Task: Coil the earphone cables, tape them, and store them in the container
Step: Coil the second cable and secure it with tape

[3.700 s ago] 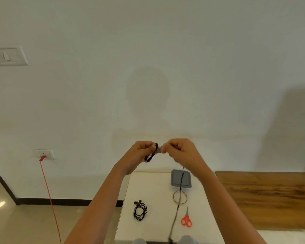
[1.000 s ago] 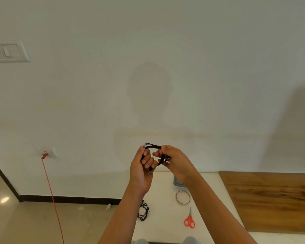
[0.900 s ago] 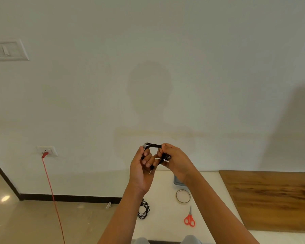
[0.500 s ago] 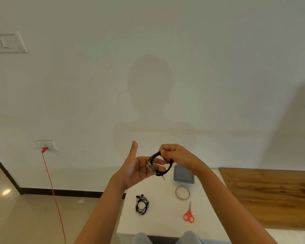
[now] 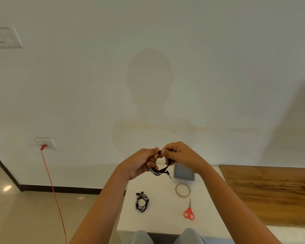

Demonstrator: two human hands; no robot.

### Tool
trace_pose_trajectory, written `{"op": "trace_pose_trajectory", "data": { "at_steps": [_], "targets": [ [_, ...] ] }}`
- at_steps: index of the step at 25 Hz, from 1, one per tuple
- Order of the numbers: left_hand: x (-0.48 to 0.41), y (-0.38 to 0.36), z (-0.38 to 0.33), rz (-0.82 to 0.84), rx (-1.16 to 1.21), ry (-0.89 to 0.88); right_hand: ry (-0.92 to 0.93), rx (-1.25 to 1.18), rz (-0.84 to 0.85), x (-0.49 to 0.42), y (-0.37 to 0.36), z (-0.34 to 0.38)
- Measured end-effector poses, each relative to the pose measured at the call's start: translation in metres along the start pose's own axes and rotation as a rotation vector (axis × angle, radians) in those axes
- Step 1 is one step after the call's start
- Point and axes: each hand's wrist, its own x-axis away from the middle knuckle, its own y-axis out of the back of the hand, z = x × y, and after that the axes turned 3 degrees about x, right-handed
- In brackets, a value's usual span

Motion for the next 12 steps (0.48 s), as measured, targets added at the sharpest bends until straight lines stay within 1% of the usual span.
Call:
{"op": "trace_pose_trajectory", "data": {
  "at_steps": [2,5,8,10,12],
  "targets": [
    [-0.004,-0.002,0.005,-0.047,0.085,-0.016,-0.082,-0.244,-0.034,0.001,-0.007,-0.008],
    [-0.013,-0.005,0.014,-0.119,0.174,-0.050,-0.134,-0.443,-0.120,-0.001,-0.020,-0.020],
    [-0.019,-0.004,0.024,-0.142,0.285,-0.019,-0.104,-0.479,-0.201,-0.008,-0.027,-0.029],
    [-0.019,0.002,0.025,-0.092,0.363,0.064,-0.067,-0.451,-0.239,-0.011,-0.029,-0.033],
    [-0.019,0.009,0.023,-0.027,0.346,0.160,-0.041,-0.416,-0.242,-0.012,-0.030,-0.035]
  ]
}}
